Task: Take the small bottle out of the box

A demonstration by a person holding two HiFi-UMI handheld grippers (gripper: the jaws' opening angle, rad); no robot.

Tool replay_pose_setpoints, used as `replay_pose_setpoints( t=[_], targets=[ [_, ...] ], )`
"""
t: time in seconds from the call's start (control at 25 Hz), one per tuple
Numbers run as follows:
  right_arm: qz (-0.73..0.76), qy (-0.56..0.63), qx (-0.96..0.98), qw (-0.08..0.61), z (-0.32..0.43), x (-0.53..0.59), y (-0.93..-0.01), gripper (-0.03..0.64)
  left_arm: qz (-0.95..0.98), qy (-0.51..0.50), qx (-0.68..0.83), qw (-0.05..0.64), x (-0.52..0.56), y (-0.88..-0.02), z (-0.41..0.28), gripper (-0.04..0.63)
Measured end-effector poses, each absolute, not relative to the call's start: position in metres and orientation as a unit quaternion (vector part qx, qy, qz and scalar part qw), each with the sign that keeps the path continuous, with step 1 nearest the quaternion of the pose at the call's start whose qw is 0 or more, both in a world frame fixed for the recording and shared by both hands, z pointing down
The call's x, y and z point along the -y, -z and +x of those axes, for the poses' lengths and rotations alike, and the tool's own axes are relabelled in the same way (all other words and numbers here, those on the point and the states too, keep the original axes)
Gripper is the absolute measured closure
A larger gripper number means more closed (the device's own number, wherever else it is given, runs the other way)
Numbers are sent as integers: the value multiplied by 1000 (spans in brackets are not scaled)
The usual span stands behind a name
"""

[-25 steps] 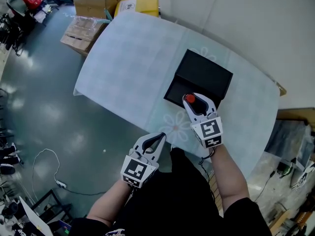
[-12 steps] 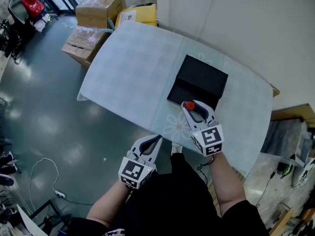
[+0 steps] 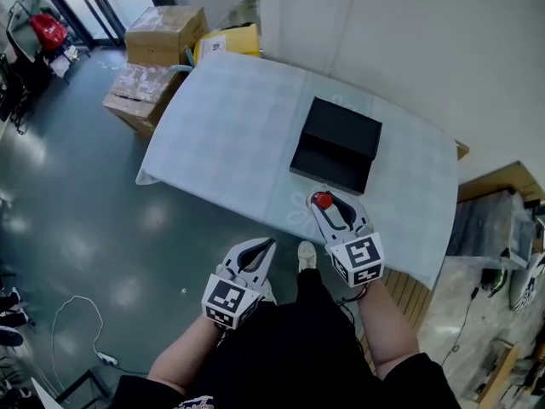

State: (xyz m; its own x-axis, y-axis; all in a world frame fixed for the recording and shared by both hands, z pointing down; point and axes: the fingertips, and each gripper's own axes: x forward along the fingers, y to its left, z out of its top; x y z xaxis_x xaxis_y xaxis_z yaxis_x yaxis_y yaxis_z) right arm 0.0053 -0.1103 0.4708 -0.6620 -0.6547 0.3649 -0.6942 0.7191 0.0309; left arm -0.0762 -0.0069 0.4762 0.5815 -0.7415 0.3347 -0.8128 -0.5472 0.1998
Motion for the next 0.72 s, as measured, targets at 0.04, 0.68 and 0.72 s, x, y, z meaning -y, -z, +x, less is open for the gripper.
replay_pose_setpoints(
  t=[0.04, 0.68, 0.72],
  targets=[
    [374, -57, 909, 177, 5, 103, -471, 456, 876, -106, 440, 166, 3, -476, -77, 568],
    [422, -82, 885, 177, 9, -4, -471, 456, 908, -111, 374, 155, -59, -476, -75, 568],
    [424, -81, 884, 177, 13, -8, -470, 456, 909, -111, 371, 154, -59, -477, -72, 568]
  ],
)
